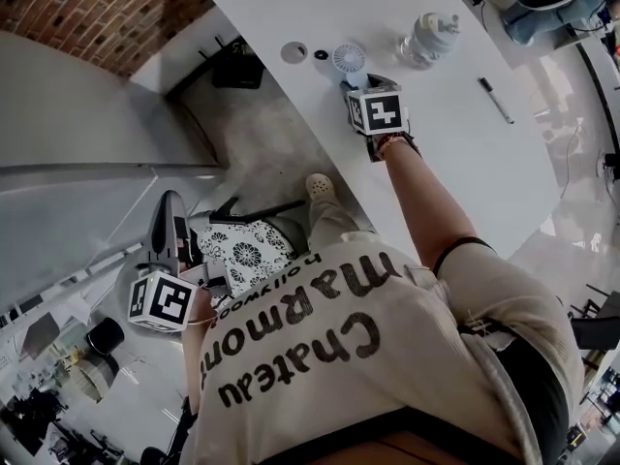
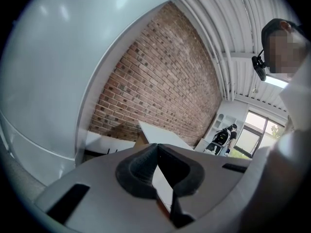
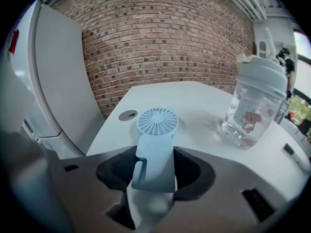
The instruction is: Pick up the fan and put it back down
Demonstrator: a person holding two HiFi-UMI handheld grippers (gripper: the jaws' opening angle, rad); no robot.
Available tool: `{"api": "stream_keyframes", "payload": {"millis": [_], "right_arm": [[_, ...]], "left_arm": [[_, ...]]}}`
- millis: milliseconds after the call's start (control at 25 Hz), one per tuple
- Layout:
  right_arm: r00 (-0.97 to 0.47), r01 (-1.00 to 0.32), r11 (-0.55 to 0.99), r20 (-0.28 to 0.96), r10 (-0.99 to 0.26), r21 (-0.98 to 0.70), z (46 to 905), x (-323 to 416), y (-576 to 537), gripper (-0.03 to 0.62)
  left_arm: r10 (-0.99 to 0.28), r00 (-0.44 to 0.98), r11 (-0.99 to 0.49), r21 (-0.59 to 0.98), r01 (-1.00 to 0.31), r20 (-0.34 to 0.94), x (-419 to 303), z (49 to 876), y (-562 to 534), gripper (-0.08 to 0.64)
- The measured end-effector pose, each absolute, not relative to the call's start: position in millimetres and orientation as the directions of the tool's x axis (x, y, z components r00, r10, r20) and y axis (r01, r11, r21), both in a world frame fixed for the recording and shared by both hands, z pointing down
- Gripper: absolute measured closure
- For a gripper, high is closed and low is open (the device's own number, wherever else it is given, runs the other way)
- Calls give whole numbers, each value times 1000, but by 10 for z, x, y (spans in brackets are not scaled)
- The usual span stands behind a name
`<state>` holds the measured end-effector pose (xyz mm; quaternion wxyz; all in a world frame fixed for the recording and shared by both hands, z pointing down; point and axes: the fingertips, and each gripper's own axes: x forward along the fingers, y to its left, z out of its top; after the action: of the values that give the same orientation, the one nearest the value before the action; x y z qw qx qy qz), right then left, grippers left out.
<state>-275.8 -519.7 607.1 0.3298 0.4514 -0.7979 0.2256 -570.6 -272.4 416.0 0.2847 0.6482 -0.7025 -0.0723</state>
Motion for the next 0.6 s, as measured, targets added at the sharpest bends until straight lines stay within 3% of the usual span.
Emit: {"api": "stream_keyframes", "payload": {"millis": [600], "right_arm": [[-398,-898,408,704,-588,-167,5797,-2465,-4676,371]], "left_arm": [[-966,31,98,471,-877,257,-5477,4004,-2524,560]]}}
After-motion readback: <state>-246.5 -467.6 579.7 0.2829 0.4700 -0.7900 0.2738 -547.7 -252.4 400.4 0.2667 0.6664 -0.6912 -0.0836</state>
